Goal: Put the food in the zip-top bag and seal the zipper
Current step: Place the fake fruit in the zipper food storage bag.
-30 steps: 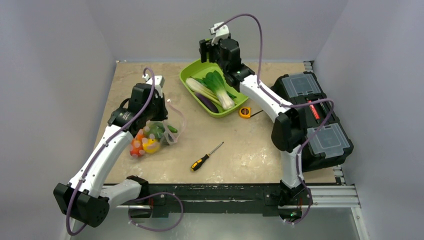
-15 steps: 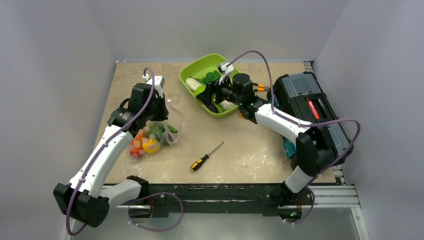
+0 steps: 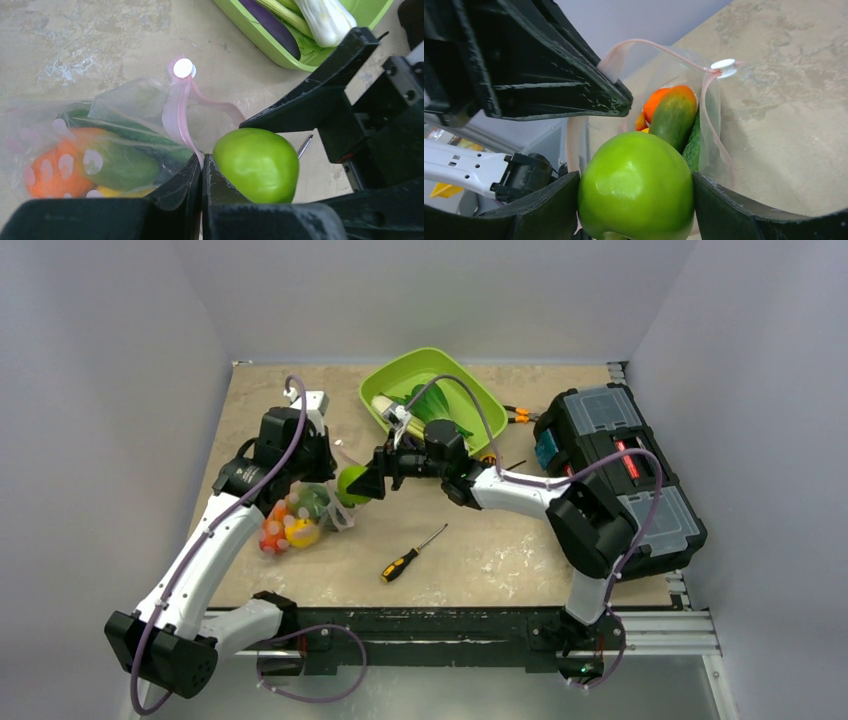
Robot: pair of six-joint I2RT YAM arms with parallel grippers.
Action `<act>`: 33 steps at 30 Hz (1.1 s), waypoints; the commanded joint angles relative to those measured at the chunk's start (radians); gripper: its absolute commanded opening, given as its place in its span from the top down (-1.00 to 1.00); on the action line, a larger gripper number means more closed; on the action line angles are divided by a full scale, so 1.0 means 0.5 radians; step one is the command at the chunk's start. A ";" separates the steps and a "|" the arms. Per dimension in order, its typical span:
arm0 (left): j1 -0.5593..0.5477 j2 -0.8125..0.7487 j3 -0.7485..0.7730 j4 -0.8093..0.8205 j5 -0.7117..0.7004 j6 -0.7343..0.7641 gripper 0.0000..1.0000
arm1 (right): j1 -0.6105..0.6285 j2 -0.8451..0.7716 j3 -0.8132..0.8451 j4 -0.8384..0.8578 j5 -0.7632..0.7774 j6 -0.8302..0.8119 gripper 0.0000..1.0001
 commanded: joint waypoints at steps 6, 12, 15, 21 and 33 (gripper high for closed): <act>-0.009 -0.085 -0.001 0.098 0.051 0.006 1.00 | -0.004 0.196 0.238 0.064 -0.027 0.138 0.63; -0.010 -0.086 -0.004 0.102 0.093 0.000 1.00 | 0.031 0.254 0.328 -0.069 0.013 0.039 0.08; -0.012 -0.084 -0.004 0.103 0.093 0.000 1.00 | 0.040 0.250 0.305 -0.053 0.003 0.036 -0.18; -0.012 -0.079 -0.004 0.104 0.101 0.001 1.00 | 0.058 0.214 0.278 -0.081 0.001 -0.006 -0.61; -0.012 -0.071 -0.001 0.101 0.090 0.003 1.00 | 0.055 0.085 0.254 -0.192 0.079 -0.086 -0.95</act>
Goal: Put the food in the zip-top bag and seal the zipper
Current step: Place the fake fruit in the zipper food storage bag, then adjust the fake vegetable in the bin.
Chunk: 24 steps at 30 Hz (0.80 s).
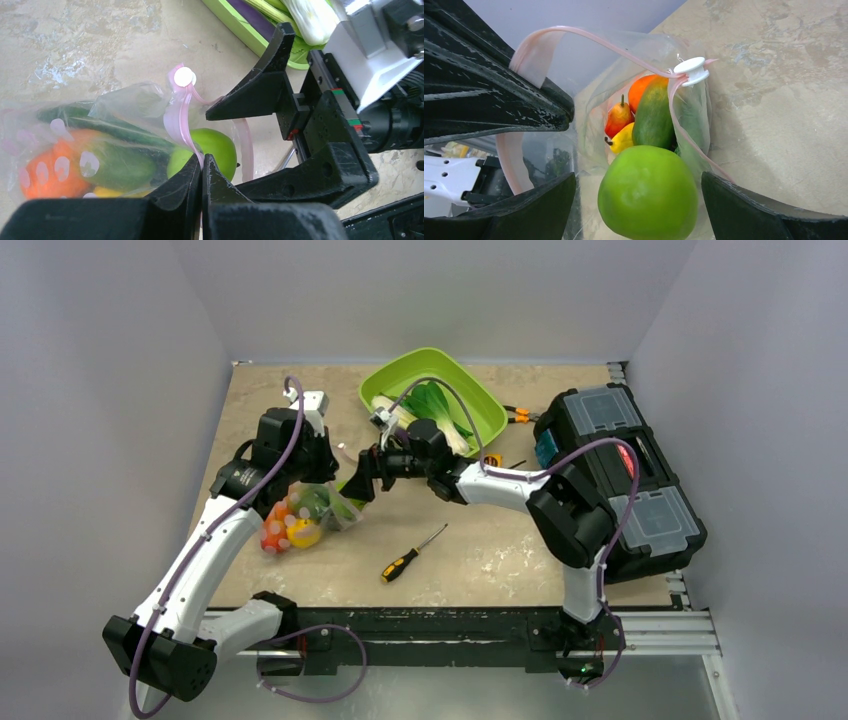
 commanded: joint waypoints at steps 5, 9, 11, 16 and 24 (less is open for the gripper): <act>-0.012 -0.034 -0.001 0.094 0.020 0.003 1.00 | -0.046 -0.372 -0.068 -0.092 0.278 -0.168 -0.86; -0.012 -0.034 0.002 0.094 0.023 0.003 1.00 | -0.183 -0.476 -0.132 -0.174 0.489 -0.152 -0.77; -0.012 -0.036 0.002 0.093 0.026 0.003 1.00 | -0.265 -0.475 -0.108 -0.297 0.615 -0.141 -0.71; -0.011 -0.035 0.005 0.092 0.025 0.003 1.00 | -0.345 -0.268 0.234 -0.841 1.025 -0.308 -0.37; -0.012 -0.030 0.005 0.090 0.032 0.000 1.00 | -0.351 0.176 0.691 -1.174 1.361 -0.570 0.08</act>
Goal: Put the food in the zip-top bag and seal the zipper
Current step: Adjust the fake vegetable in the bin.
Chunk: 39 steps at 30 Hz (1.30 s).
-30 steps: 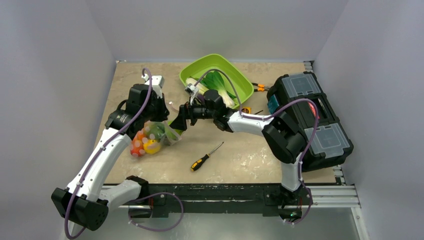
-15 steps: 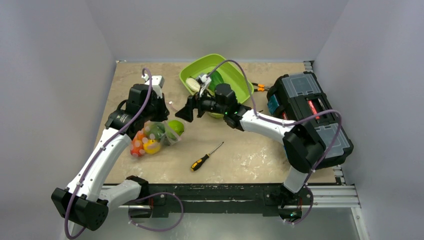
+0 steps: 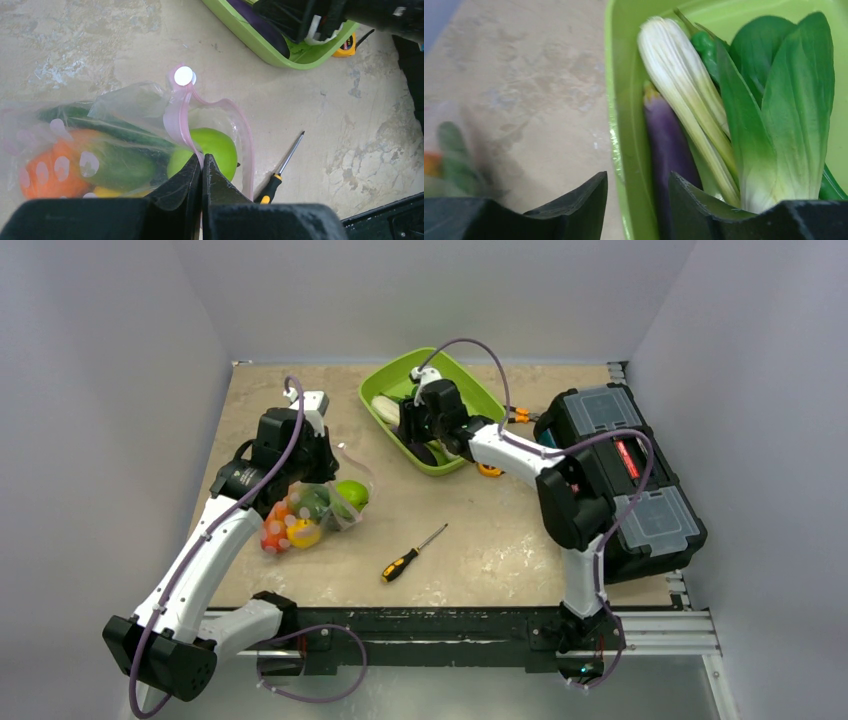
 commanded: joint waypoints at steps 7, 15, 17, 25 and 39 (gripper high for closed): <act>-0.012 -0.033 0.005 0.088 0.016 0.003 1.00 | -0.028 0.507 0.629 -0.408 0.624 -0.351 0.46; -0.012 -0.022 0.005 0.092 0.024 0.003 1.00 | -0.182 0.681 0.873 -0.522 0.834 -0.413 0.47; -0.011 -0.021 0.005 0.093 0.028 0.003 1.00 | -0.198 0.652 0.842 -0.479 0.847 -0.445 0.44; -0.012 0.006 0.008 0.092 0.037 0.003 1.00 | -0.237 0.721 0.945 -0.447 0.843 -0.532 0.26; -0.012 0.063 0.014 0.085 0.039 0.006 1.00 | -0.277 0.723 0.786 -0.280 -0.764 0.200 0.20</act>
